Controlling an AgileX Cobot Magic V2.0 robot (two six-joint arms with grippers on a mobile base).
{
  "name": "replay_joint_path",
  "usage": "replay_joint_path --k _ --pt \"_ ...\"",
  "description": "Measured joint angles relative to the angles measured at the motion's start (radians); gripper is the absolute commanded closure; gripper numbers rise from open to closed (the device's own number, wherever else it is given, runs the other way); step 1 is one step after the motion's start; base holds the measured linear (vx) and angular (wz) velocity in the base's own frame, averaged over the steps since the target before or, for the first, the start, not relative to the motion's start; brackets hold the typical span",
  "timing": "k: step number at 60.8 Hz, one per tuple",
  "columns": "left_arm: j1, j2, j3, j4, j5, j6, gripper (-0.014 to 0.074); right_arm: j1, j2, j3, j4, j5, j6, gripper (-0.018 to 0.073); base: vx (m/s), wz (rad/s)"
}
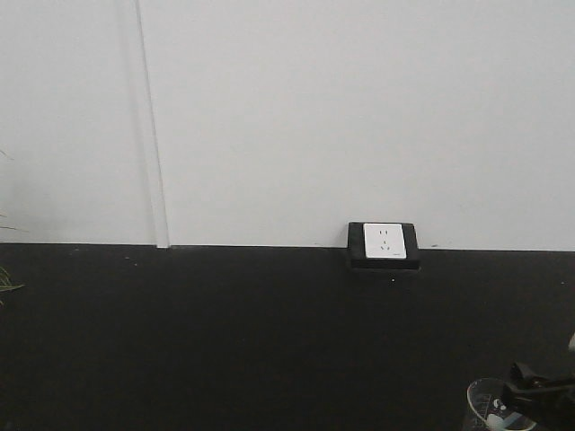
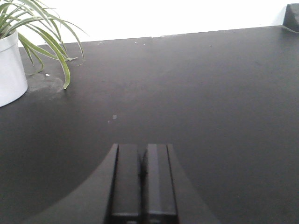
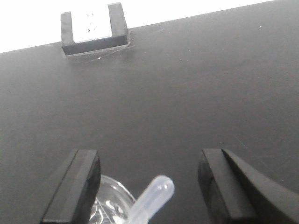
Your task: Grab transparent chemical and place on left bench
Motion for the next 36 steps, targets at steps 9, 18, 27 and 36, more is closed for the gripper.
replay_joint_path --k 9,18,27,36 --pt "0.0 0.0 0.0 0.0 0.0 0.0 0.06 0.0 0.004 -0.003 0.0 0.016 0.019 0.0117 0.0 0.0" --pt "0.0 0.0 0.0 0.0 0.0 0.0 0.06 0.0 0.004 -0.003 0.0 0.047 0.022 0.0193 0.0 0.0" --pt "0.0 0.0 0.0 0.0 0.0 0.0 0.06 0.0 0.004 -0.003 0.001 0.046 0.022 0.0315 0.0 0.0" --pt "0.0 0.0 0.0 0.0 0.0 0.0 0.06 0.0 0.004 -0.003 0.0 0.012 -0.002 0.0456 0.0 0.0"
